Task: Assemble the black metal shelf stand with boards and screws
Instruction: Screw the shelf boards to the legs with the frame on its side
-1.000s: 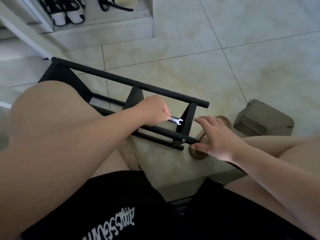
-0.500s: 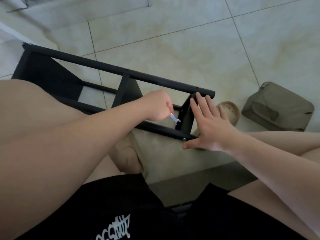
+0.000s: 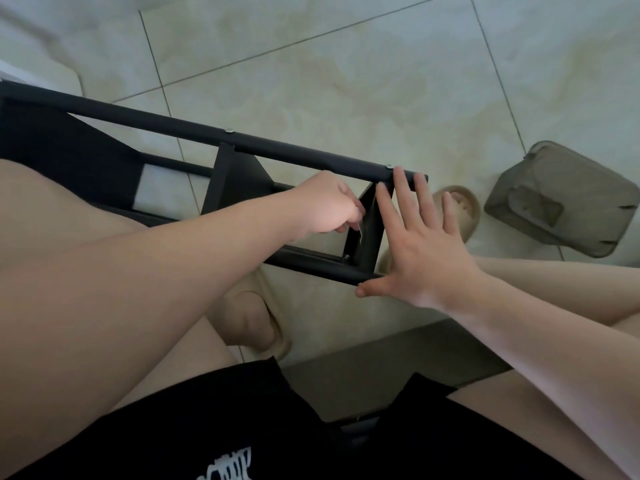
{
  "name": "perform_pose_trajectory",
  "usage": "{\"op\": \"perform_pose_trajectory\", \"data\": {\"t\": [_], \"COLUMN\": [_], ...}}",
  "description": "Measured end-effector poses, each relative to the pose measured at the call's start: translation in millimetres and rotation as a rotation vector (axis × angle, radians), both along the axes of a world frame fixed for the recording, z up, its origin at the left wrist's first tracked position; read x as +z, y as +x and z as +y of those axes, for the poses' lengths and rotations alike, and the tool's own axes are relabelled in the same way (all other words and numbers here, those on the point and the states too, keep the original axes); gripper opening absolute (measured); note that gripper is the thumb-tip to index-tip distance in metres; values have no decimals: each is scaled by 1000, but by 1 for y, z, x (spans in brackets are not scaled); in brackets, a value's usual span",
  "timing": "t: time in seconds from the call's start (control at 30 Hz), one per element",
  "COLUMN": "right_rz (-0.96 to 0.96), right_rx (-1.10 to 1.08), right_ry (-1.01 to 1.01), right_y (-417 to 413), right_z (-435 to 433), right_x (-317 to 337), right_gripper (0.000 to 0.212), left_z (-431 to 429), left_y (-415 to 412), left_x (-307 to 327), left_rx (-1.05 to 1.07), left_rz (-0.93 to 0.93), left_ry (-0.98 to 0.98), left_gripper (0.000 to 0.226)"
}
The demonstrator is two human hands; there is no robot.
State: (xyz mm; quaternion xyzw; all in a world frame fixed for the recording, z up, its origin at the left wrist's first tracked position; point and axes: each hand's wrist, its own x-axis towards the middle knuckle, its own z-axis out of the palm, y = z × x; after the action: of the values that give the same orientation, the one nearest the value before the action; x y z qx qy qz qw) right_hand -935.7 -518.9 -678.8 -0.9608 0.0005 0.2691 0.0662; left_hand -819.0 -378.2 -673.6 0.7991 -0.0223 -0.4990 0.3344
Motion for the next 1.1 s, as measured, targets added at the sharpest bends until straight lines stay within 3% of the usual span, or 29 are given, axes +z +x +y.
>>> {"op": "perform_pose_trajectory", "data": {"t": [0.3, 0.77, 1.1], "right_rz": [14, 38, 43], "right_rx": [-6, -7, -16], "right_ry": [10, 16, 29], "right_y": [0, 2, 3], "right_z": [-1, 0, 0], "right_x": [2, 6, 8], "right_gripper": [146, 143, 144], "left_z": [-3, 4, -3], "left_y": [-1, -2, -1], "left_x": [-2, 2, 7], "left_rx": [160, -26, -23], "left_rz": [178, 133, 161], "left_ry": [88, 153, 160], "left_gripper": [7, 13, 12]}}
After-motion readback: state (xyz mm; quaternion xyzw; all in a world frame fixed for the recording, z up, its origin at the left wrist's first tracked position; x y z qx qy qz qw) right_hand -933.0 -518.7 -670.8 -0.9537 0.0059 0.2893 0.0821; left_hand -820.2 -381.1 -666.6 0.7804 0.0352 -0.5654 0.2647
